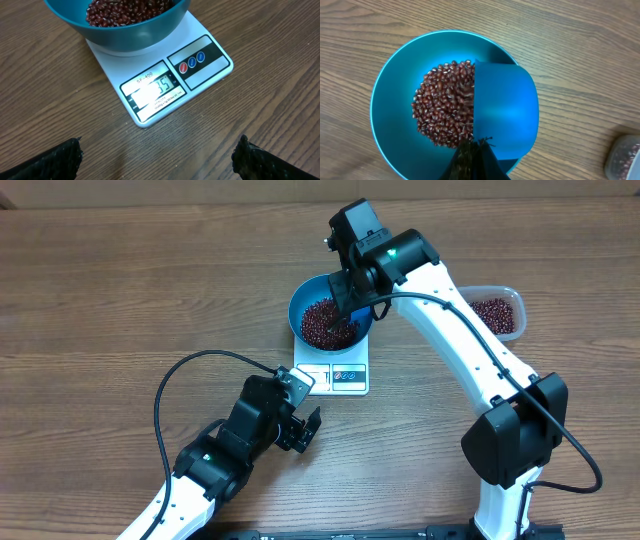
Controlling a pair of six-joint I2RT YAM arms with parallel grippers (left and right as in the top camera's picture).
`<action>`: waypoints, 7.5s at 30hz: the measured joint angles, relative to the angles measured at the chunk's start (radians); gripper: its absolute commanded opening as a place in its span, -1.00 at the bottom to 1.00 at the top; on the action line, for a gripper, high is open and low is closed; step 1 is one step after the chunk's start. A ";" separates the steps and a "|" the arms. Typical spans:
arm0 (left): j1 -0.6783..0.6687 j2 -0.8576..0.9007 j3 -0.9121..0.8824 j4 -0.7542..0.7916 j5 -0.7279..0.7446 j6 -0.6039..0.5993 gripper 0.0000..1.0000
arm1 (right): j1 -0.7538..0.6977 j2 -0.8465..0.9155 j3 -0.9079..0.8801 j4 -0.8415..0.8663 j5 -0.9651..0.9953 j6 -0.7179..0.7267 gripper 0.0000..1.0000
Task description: Scoop item into bowl and weigh 150g on scale
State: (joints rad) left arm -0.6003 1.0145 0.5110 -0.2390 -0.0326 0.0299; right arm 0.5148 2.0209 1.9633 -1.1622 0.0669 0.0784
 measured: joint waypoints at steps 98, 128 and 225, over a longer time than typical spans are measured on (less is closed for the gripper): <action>0.000 0.000 0.000 0.000 0.000 0.000 0.99 | -0.037 0.000 0.000 -0.002 -0.008 -0.003 -0.93; 0.000 0.000 0.000 0.000 0.000 0.000 0.99 | -0.037 0.000 0.000 0.011 -0.060 -0.003 -0.92; 0.000 0.000 0.000 0.000 0.000 0.000 0.99 | -0.238 -0.054 0.000 -0.027 -0.752 -0.099 -0.92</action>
State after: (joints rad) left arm -0.6003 1.0145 0.5110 -0.2390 -0.0326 0.0299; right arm 0.2768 1.9667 1.9633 -1.1892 -0.6846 -0.0204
